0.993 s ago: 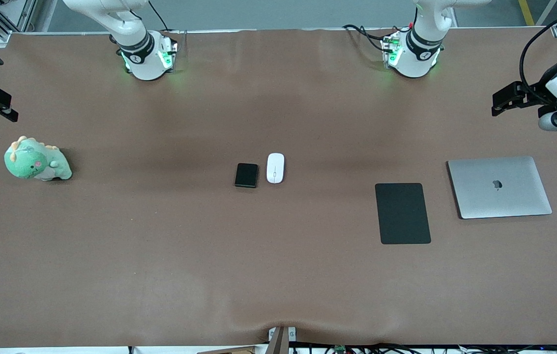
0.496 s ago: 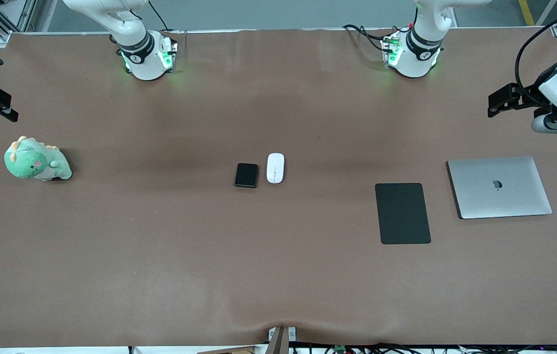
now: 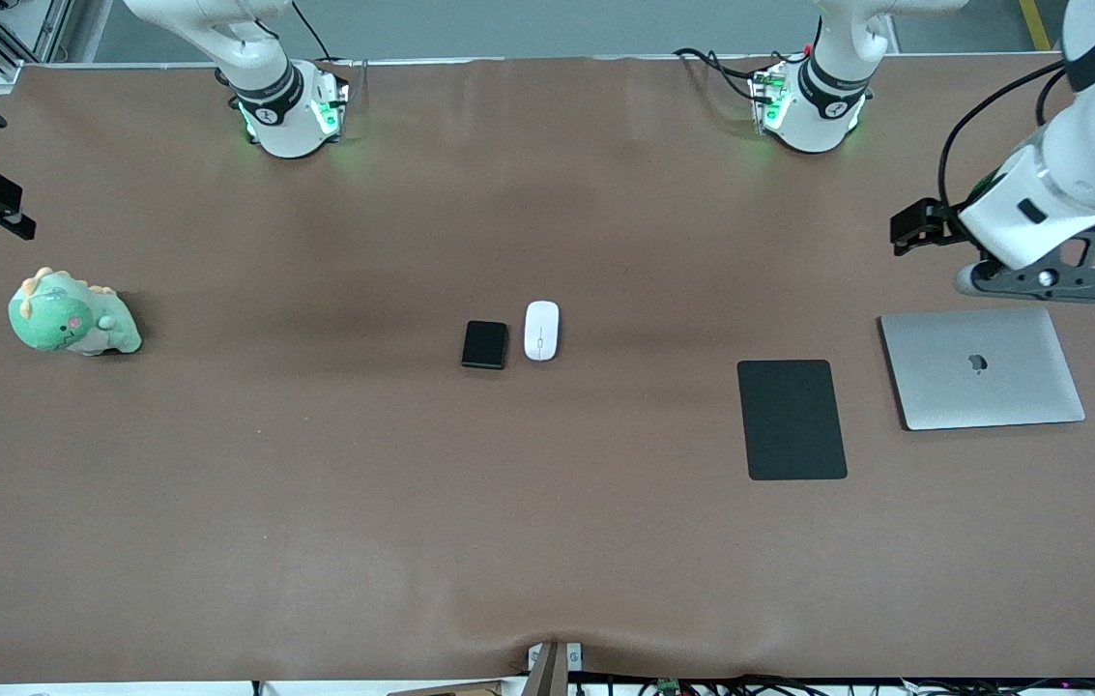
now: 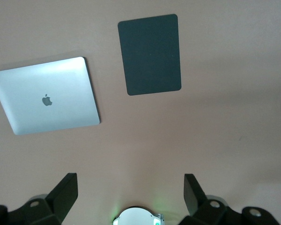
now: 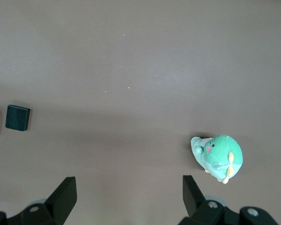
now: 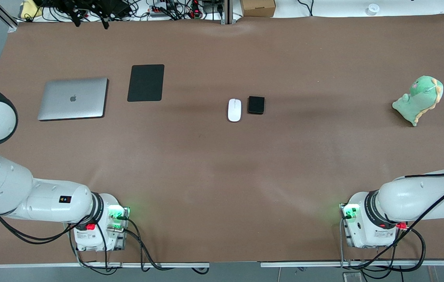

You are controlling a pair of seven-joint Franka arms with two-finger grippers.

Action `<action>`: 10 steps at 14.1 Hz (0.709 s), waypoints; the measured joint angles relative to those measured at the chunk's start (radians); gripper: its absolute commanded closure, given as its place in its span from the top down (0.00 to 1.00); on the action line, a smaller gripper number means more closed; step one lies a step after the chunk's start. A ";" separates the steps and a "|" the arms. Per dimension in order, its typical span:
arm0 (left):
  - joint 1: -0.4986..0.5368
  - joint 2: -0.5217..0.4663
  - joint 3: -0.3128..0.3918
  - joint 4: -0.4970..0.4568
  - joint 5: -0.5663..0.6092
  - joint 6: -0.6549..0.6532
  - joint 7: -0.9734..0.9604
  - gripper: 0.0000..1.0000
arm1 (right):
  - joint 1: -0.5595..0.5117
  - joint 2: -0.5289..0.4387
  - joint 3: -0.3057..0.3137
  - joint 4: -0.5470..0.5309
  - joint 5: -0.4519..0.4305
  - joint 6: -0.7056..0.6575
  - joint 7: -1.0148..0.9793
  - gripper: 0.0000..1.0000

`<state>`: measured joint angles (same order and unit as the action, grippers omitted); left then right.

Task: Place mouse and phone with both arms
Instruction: 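Move the left gripper over the white mouse beside the black phone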

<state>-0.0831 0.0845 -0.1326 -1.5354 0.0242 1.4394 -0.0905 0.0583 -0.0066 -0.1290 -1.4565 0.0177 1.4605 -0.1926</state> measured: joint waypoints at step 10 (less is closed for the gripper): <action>-0.007 0.005 -0.143 -0.143 -0.015 0.178 -0.198 1.00 | 0.000 0.000 -0.001 0.000 0.000 0.000 0.000 1.00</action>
<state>-0.0900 0.0896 -0.2756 -1.6786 0.0095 1.6179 -0.2890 0.0583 -0.0066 -0.1303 -1.4565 0.0177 1.4606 -0.1927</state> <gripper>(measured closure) 0.000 0.000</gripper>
